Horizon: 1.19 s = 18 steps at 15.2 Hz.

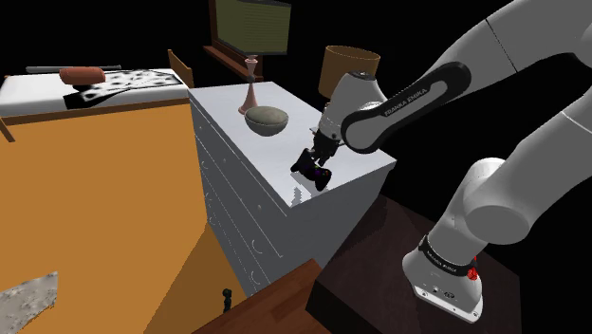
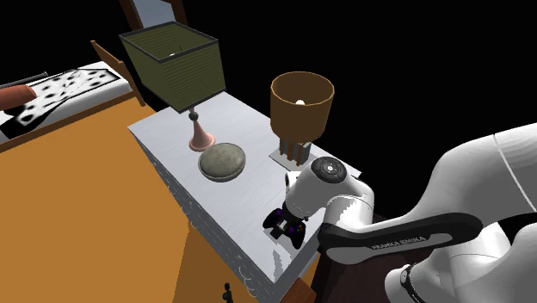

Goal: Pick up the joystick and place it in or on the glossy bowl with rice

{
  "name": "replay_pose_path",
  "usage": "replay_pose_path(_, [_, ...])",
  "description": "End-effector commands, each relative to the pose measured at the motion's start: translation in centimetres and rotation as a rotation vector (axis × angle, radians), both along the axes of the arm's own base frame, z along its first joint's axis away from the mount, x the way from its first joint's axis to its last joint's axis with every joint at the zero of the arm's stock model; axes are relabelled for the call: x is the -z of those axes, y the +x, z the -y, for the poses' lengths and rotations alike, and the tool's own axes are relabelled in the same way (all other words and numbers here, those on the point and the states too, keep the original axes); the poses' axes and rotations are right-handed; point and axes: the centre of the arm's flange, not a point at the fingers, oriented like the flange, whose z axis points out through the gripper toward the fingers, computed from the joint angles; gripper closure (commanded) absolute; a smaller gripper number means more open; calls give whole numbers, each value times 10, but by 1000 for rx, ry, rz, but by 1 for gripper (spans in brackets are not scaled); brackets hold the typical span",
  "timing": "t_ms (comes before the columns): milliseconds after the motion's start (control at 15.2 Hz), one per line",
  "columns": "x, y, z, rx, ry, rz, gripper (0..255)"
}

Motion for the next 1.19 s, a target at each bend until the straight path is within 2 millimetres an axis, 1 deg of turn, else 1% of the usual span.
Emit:
replay_pose_path(0, [10, 2, 0, 0, 0, 1, 0])
replay_pose_path(66, [13, 3, 0, 0, 0, 1, 0])
replay_pose_path(594, [13, 3, 0, 0, 0, 1, 0])
replay_pose_path(660, [13, 3, 0, 0, 0, 1, 255])
replay_pose_path(1122, [13, 3, 0, 0, 0, 1, 255])
